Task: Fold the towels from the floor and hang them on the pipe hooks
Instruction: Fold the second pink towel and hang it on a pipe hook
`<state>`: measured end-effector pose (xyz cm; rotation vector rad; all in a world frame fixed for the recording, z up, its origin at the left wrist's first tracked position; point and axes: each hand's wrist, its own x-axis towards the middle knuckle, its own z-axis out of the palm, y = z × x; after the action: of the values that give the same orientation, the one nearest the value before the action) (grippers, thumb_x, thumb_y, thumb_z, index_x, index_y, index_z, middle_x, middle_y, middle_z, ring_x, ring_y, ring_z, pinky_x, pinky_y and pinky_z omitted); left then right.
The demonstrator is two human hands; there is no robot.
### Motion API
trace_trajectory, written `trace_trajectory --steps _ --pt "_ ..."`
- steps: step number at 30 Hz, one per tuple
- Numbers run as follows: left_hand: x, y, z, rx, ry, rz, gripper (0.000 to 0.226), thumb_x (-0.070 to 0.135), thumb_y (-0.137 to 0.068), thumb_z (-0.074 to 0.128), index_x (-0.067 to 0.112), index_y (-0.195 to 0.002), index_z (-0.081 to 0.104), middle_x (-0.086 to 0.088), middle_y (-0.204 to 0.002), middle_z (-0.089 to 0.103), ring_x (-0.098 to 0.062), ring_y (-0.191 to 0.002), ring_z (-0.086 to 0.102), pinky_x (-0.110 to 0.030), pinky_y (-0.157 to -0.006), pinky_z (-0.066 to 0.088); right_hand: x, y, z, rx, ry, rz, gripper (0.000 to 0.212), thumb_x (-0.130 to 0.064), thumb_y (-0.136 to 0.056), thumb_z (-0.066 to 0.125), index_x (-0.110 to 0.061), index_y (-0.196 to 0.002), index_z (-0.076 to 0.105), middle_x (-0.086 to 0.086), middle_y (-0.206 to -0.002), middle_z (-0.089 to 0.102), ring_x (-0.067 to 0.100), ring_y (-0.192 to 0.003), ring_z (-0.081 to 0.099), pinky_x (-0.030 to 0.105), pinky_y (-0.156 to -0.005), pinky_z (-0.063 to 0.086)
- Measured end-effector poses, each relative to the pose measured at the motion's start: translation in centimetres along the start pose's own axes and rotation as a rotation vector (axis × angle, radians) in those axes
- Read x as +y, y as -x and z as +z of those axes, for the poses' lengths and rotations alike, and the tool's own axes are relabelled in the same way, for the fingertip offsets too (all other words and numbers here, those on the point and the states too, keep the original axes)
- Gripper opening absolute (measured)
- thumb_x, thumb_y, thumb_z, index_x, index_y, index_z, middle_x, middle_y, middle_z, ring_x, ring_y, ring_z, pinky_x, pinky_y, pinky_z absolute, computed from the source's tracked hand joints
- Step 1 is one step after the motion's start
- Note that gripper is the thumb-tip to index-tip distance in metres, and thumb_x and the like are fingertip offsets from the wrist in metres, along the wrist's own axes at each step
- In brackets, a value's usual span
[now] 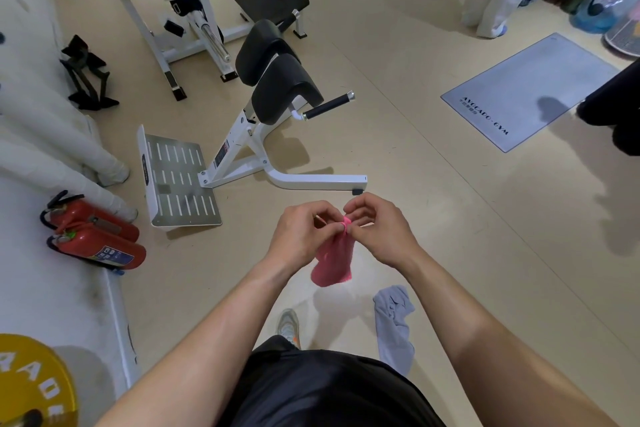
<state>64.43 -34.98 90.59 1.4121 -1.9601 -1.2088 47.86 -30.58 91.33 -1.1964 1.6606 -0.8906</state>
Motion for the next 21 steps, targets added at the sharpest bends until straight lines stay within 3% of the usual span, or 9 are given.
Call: trace_trajectory --steps 3,7,10,13,17,21 --pt "-0.1 -0.2 0.0 0.064 -0.022 0.039 0.013 0.028 -0.075 0.081 0.033 -0.074 0.069 0.016 -0.075 0.069 -0.002 -0.065 0.065 -0.023 -0.064 0.049 -0.3 0.1 -0.1 -0.049 0.017 -0.035 0.026 -0.008 -0.076 0.074 -0.024 -0.095 0.066 -0.004 -0.088 0.07 0.01 -0.078 0.067 0.026 -0.074 0.058" --pt "-0.3 -0.2 0.1 0.061 0.061 -0.028 0.016 0.029 -0.075 0.083 0.03 -0.085 0.07 0.022 -0.077 0.067 -0.003 -0.056 0.06 -0.014 -0.061 0.043 -0.8 0.1 -0.7 -0.105 0.025 -0.038 0.034 -0.004 -0.074 0.079 -0.024 -0.097 0.067 0.0 -0.085 0.072 0.013 -0.073 0.067 0.027 -0.074 0.058" --pt "-1.0 -0.1 0.3 -0.034 0.214 -0.057 0.011 0.031 -0.084 0.076 0.03 -0.094 0.072 0.01 -0.09 0.073 -0.008 -0.066 0.064 -0.028 -0.069 0.054 -1.4 -0.3 -1.4 -0.141 0.042 -0.054 0.032 0.0 -0.076 0.077 -0.023 -0.096 0.066 0.004 -0.082 0.072 0.012 -0.066 0.065 0.026 -0.07 0.056" --pt "-1.6 0.2 0.3 -0.099 0.302 -0.1 0.014 0.023 -0.096 0.061 0.025 -0.091 0.074 -0.007 -0.085 0.072 -0.019 -0.069 0.064 -0.042 -0.069 0.059 -1.7 -1.1 -2.4 -0.16 0.103 -0.087 0.033 0.0 -0.079 0.073 -0.028 -0.094 0.066 0.005 -0.086 0.071 0.016 -0.068 0.063 0.033 -0.072 0.055" --pt "-2.8 0.3 0.4 -0.142 0.112 -0.09 0.018 0.014 -0.083 0.066 0.03 -0.084 0.073 0.009 -0.075 0.068 -0.015 -0.062 0.064 -0.029 -0.065 0.054 -2.8 -1.7 -3.4 -0.162 0.189 -0.151 0.033 -0.001 -0.083 0.066 -0.032 -0.092 0.07 -0.006 -0.087 0.067 0.013 -0.074 0.06 0.018 -0.069 0.05" --pt "-3.7 0.4 0.5 -0.063 -0.049 -0.136 0.012 0.017 -0.079 0.068 0.029 -0.074 0.069 0.004 -0.067 0.067 -0.017 -0.06 0.065 -0.028 -0.06 0.052 -3.9 -2.1 -4.0 -0.183 0.24 -0.199 0.035 -0.002 -0.087 0.064 -0.036 -0.091 0.071 -0.004 -0.093 0.069 0.013 -0.081 0.063 0.014 -0.07 0.05"
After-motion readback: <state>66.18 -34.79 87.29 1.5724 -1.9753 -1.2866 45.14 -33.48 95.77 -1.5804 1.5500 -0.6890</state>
